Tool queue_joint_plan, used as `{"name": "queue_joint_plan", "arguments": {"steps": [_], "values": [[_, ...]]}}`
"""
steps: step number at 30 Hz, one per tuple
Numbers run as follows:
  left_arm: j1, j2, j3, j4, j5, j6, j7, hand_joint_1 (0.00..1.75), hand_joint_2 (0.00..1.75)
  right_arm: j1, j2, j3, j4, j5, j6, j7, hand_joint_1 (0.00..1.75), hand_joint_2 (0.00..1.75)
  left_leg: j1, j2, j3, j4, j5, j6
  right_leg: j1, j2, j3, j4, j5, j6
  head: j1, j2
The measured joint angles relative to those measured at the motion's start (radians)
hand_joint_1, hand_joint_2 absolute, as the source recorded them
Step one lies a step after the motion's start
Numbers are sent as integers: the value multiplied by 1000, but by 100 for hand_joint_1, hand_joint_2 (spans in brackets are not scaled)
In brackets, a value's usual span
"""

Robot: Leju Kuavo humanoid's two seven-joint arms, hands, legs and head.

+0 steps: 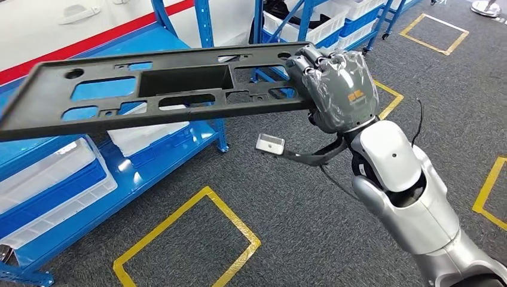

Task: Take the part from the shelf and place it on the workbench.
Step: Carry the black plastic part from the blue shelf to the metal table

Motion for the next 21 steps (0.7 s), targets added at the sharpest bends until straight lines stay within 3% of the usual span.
{"name": "queue_joint_plan", "arguments": {"steps": [1, 3, 4, 6, 8, 10, 11, 13, 15, 17, 19, 21], "values": [[-1, 0, 0, 0, -4, -1, 2, 0, 175, -25, 1, 7, 26, 2, 15, 8, 175, 175, -2, 9, 1, 0, -1, -6, 5, -6, 10, -24, 2, -6, 0, 0], [-3, 1, 0, 0, -13, -3, 5, 0, 175, -85, 10, 29, 89, 18, 69, 35, 175, 175, -4, 29, 5, -3, -3, -18, 10, 14, 7, -28, 3, -19, 0, 0], [-6, 2, 0, 0, -16, -5, 7, 0, 175, -127, 20, 45, 128, 31, 109, 53, 175, 175, -2, 26, 6, 1, -8, -25, 8, 25, 6, -31, 6, -25, -1, 0], [-9, 4, 1, 0, -21, -13, 9, 0, 175, -231, 58, 82, 229, 57, 188, 83, 175, 175, 3, -23, -15, 50, -43, -34, 2, 46, 5, -37, 13, -40, -1, 0], [-9, 8, 3, 0, -26, -19, 13, 0, 175, -328, 111, 111, 343, 68, 232, 100, 175, 175, 5, -79, -77, 172, -106, -37, 2, 66, 2, -39, 16, -49, -2, 0], [-9, 10, 8, 0, -27, -25, 15, 0, 175, -392, 152, 125, 441, 72, 248, 119, 175, 175, 3, -92, -137, 280, -136, -38, 7, 87, 2, -36, 15, -53, -2, 0], [-9, 11, 12, 0, -27, -29, 14, 0, 175, -415, 164, 127, 483, 72, 253, 130, 175, 175, 2, -93, -147, 287, -121, -37, 10, 96, 3, -34, 14, -54, -2, 0], [-8, 12, 20, 0, -25, -35, 13, 0, 175, -456, 177, 127, 553, 75, 262, 147, 175, 175, 2, -103, -116, 191, -43, -31, 13, 113, 6, -28, 8, -54, -2, 0], [-6, 14, 26, 0, -22, -39, 13, 0, 175, -489, 181, 127, 606, 82, 271, 155, 175, 175, 2, -133, -65, 70, 15, -25, 15, 128, 5, -20, 2, -49, -1, 0], [-5, 16, 28, 0, -21, -41, 15, 0, 175, -507, 180, 127, 647, 85, 276, 157, 175, 175, 0, -146, -47, 29, 21, -20, 13, 142, -3, -17, 3, -39, -1, 0], [-7, 15, 32, 0, -20, -42, 18, 0, 175, -515, 177, 127, 676, 87, 277, 159, 175, 175, 2, -130, -44, 21, 23, -14, 11, 153, -8, -17, 4, -29, -1, 0], [-8, 16, 37, 0, -19, -43, 24, 0, 175, -526, 171, 127, 698, 93, 278, 161, 175, 175, 6, -112, -38, 11, 25, -3, 14, 127, -25, 18, -19, -18, 3, 0]]}}
